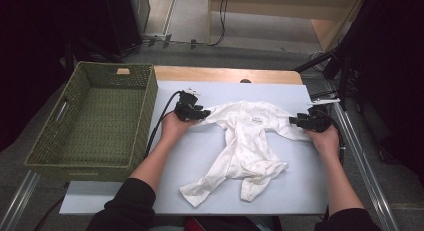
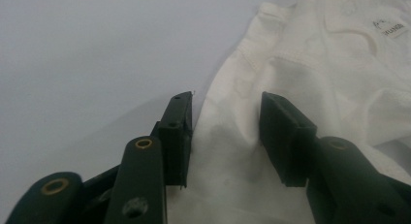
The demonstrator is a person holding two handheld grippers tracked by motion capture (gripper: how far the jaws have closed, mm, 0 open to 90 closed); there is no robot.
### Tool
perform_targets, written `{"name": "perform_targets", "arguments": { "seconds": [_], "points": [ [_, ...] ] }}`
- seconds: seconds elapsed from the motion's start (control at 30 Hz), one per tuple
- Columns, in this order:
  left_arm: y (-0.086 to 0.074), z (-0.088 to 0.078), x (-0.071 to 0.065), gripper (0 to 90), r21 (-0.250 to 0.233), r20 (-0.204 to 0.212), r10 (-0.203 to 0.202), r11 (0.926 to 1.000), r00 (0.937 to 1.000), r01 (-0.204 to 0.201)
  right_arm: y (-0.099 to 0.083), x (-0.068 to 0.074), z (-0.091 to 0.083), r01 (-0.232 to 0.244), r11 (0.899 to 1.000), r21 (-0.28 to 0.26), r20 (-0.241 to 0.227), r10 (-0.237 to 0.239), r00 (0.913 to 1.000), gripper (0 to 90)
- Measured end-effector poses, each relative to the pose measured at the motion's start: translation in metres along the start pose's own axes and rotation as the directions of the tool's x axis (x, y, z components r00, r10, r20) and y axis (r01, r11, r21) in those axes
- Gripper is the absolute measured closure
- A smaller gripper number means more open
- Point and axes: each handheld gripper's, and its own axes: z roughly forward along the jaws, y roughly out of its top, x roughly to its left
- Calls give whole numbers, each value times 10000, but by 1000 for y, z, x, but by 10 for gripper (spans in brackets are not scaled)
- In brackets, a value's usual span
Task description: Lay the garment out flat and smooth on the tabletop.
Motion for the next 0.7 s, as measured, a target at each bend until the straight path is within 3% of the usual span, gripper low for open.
{"name": "perform_targets", "arguments": {
  "seconds": [0.17,0.27,0.33,0.4,0.47,0.5,0.53,0.7],
  "points": [
    [-3,-1,-7,705,76,-268,194,9998,9995,-192,-1,6,-1,63,10000,61,440,-66,9990,599],
    [-3,-2,-9,790,208,-541,308,9993,9981,-297,-1,8,-3,-168,9995,270,432,156,9989,748],
    [-3,-2,-7,847,293,-296,5,9996,9996,3,-1,7,-5,-441,9980,457,171,433,9989,846],
    [-3,-3,-3,881,277,-37,-402,9988,9992,403,0,5,-5,-843,9951,516,17,843,9964,855],
    [-3,-3,3,887,325,355,-1081,9937,9935,1069,1,2,-6,-1071,9925,596,-174,1083,9940,861],
    [-2,-3,7,889,402,558,-1518,9879,9868,1497,1,0,-6,-1211,9904,660,-267,1231,9920,863],
    [-1,-3,8,890,485,615,-1666,9853,9841,1637,1,-3,-7,-1409,9878,657,-306,1431,9892,863],
    [14,-11,11,891,262,580,-1608,9868,9853,1595,-1,-17,-17,-1807,9825,445,-296,1821,9828,863]
  ]
}}
